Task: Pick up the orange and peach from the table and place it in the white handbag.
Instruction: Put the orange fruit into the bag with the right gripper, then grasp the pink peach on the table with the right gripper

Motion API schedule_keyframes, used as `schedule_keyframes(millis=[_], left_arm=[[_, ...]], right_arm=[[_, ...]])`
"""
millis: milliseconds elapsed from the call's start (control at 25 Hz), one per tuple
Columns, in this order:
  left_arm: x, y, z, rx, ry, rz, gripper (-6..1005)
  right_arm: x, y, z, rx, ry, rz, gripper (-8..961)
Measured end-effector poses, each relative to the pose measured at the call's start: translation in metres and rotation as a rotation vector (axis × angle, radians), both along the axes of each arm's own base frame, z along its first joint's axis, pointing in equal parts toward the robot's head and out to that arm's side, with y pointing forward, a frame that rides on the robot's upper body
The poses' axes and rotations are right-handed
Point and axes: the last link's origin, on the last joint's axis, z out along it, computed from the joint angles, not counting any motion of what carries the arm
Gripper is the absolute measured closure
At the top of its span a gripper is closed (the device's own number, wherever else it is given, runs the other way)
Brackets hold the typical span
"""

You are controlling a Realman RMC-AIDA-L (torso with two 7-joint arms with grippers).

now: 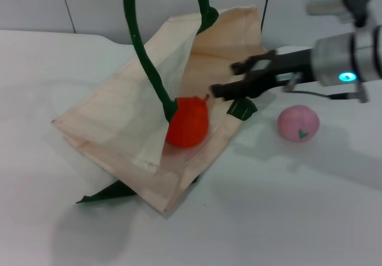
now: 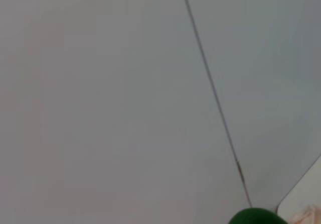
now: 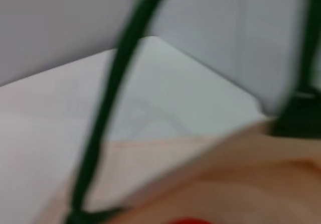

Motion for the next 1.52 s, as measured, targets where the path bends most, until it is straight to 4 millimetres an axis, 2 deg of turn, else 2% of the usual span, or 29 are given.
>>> schedule_keyframes(millis=[120, 320, 800, 1080, 1520], left_arm=[[-0.006, 0.000, 0.001, 0.009, 0.003, 0.017, 889], [-0.011, -0.001, 0.001, 0.011, 0.002, 0.029, 889], [-0.013, -0.002, 0.004, 0.025, 0.010, 0.035, 888], [-0.015, -0.002, 0.006, 0.027, 0.008, 0.044, 885], [-0.015, -0.001, 0.006, 0.030, 0.014, 0.046, 881]], right_arm=[[0.024, 0.002, 0.022, 0.048, -0.019, -0.075, 134], [0.049, -0.003, 0.046, 0.115, -0.055, -0.135, 136], [0.090, -0.015, 0.047, 0.109, -0.271, -0.269, 132], [0.089, -0.022, 0.038, 0.058, -0.309, -0.283, 130], [0.076, -0.016, 0.035, 0.067, -0.292, -0.257, 128]])
